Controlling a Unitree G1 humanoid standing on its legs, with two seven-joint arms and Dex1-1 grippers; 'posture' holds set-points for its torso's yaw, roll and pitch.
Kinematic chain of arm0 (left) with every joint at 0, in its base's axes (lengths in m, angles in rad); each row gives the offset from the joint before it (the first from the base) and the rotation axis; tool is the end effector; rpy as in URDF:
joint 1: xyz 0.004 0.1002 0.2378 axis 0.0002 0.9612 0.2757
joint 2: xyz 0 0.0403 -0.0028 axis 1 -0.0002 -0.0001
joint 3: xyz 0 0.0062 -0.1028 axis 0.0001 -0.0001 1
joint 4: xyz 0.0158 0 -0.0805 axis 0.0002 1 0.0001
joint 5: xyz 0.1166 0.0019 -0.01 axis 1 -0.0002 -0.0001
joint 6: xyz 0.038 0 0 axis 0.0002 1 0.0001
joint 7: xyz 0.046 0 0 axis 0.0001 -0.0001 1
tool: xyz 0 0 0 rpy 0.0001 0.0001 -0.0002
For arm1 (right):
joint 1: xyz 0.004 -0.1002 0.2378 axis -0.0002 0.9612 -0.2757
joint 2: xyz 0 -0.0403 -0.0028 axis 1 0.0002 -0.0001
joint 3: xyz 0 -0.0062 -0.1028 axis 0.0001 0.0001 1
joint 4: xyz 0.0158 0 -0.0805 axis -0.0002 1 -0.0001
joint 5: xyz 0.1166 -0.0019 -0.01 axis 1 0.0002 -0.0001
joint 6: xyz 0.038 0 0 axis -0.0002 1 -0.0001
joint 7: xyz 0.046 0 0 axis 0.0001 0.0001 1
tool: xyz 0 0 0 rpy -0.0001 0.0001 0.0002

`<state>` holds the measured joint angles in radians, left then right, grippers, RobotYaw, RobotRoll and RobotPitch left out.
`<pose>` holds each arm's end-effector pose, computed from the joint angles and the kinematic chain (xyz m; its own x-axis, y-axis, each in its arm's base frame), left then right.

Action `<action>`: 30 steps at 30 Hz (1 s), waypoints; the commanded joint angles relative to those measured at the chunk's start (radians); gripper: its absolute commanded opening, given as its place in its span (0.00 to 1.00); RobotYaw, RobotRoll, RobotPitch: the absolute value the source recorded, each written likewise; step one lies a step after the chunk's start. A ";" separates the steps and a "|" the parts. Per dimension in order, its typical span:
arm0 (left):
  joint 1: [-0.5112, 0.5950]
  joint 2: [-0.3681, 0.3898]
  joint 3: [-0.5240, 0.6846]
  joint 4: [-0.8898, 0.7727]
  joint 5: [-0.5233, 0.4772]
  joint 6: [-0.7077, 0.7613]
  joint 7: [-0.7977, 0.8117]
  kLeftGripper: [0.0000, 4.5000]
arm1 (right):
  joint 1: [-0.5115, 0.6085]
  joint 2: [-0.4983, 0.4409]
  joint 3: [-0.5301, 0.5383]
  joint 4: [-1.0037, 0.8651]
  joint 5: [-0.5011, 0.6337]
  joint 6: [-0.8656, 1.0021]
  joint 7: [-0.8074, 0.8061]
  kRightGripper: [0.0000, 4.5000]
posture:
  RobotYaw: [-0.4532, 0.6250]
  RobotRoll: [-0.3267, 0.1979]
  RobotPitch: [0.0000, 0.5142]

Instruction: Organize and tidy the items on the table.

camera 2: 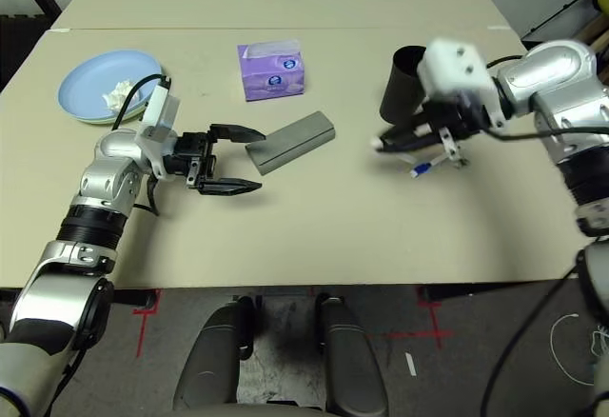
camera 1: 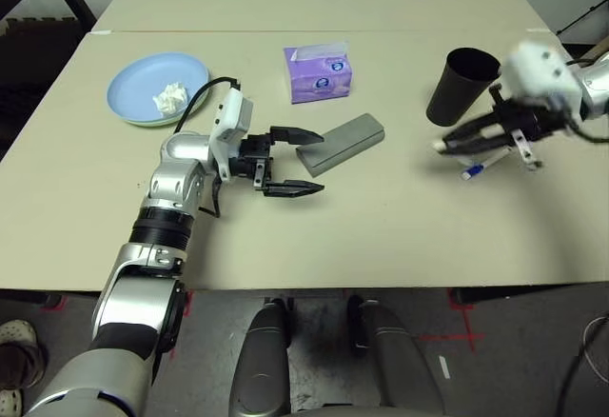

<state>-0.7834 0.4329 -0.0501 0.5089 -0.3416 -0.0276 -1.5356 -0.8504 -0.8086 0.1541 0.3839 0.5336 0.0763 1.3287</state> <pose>0.3474 0.2005 0.1830 0.0140 -0.9964 -0.0841 0.9547 -0.0117 0.2972 0.3272 -0.2550 0.2563 0.2863 0.9440 -0.1639 -0.8887 0.1977 -0.4137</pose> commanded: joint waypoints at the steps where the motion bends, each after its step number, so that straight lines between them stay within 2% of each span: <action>1: -0.003 0.001 -0.004 0.002 -0.005 -0.004 -0.006 1.00 | 0.079 0.092 -0.171 -0.112 0.094 0.103 -0.224 0.07 | 0.48 0.62 0.45; 5: -0.009 0.007 -0.004 0.012 -0.003 -0.005 -0.010 1.00 | 0.113 0.243 -0.345 -0.193 0.134 0.141 -0.541 0.07 | 0.48 0.62 0.45; 11: -0.020 0.000 -0.008 0.027 0.000 -0.012 -0.011 1.00 | 0.084 0.348 -0.469 -0.243 0.150 0.107 -0.713 0.07 | 0.47 0.62 0.45; 20: -0.024 0.000 -0.006 0.038 0.000 -0.021 -0.010 1.00 | 0.082 0.330 -0.455 -0.160 -0.112 -0.004 -0.934 0.07 | 0.47 0.62 0.45; 25: -0.025 0.002 -0.006 0.041 0.001 -0.021 -0.010 1.00 | 0.086 0.337 -0.426 -0.161 -0.172 0.048 -0.983 0.07 | 0.47 0.62 0.45; 30: -0.027 0.003 -0.006 0.046 0.002 -0.024 -0.012 1.00 | 0.072 0.338 -0.420 -0.174 -0.184 0.107 -1.005 0.07 | 0.47 0.62 0.45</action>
<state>-0.8068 0.4350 -0.0501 0.5505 -0.3414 -0.0440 -1.5357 -0.7745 -0.4654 -0.2698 0.2216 0.3571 0.1584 0.3349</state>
